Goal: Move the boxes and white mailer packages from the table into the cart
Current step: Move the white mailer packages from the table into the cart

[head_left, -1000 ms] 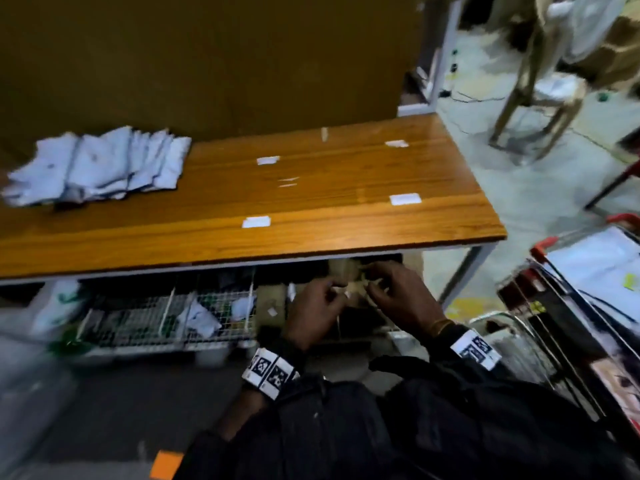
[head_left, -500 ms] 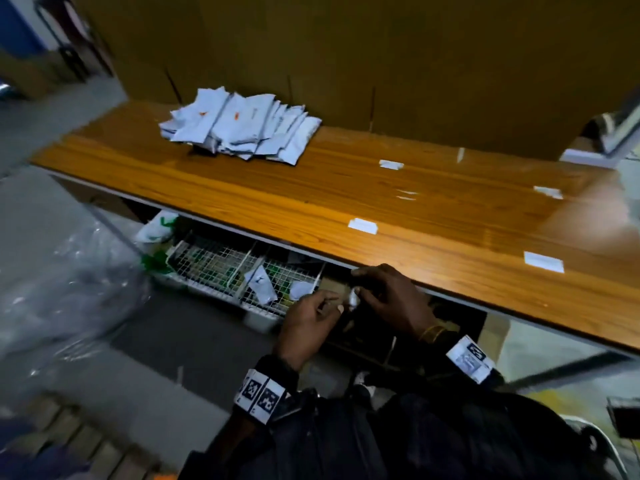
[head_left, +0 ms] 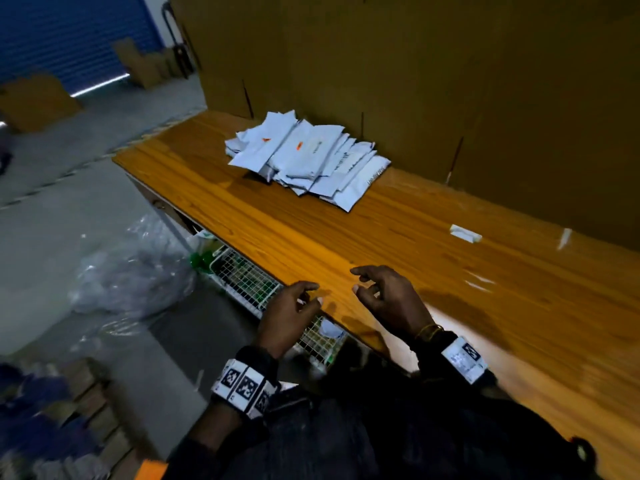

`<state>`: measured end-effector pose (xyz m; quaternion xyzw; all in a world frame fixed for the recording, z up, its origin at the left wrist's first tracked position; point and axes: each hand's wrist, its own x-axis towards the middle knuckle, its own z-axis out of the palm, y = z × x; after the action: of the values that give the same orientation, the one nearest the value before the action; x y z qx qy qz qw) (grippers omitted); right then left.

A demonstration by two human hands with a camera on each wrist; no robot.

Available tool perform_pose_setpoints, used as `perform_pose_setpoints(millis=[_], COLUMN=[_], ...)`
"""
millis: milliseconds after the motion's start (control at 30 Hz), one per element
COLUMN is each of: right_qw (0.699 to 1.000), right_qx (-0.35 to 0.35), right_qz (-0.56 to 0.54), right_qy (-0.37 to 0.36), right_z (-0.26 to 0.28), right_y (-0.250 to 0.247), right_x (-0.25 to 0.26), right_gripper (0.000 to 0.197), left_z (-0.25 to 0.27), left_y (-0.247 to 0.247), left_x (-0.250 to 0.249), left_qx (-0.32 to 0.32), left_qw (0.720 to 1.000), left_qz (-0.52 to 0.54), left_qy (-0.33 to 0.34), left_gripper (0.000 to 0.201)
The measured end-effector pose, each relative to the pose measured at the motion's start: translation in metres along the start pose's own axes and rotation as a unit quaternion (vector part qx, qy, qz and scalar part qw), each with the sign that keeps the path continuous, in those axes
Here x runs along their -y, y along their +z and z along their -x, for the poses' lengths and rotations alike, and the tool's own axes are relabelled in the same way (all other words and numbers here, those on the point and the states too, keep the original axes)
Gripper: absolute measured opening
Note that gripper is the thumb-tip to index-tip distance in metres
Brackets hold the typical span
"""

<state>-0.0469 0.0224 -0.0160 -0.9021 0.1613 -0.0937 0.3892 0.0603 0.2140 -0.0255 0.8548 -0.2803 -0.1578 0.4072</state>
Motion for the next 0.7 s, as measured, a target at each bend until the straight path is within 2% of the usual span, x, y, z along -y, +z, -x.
perform_pose_setpoints(millis=[200,400,700], right_qw=[1.000,0.999,0.999], right_qx=[0.004,-0.019,-0.029], right_qz=[-0.027,-0.032,-0.018], right_qy=[-0.002,-0.004,0.009], right_z=[-0.059,-0.104,-0.178], right_y=[-0.010,-0.008,0.009], right_x=[-0.011,-0.011,0.005], right_gripper=[0.040,0.048,0.054], left_z=[-0.046,-0.087,-0.156], left_y=[-0.001,-0.006,-0.032], left_x=[-0.004,-0.004,0.007], left_qx=[-0.027,-0.052,-0.055], left_qw=[0.999,0.997,0.996], left_qz=[-0.029,-0.042,-0.058], left_qy=[-0.030,-0.035,-0.025], left_gripper=[0.039,0.048,0.055])
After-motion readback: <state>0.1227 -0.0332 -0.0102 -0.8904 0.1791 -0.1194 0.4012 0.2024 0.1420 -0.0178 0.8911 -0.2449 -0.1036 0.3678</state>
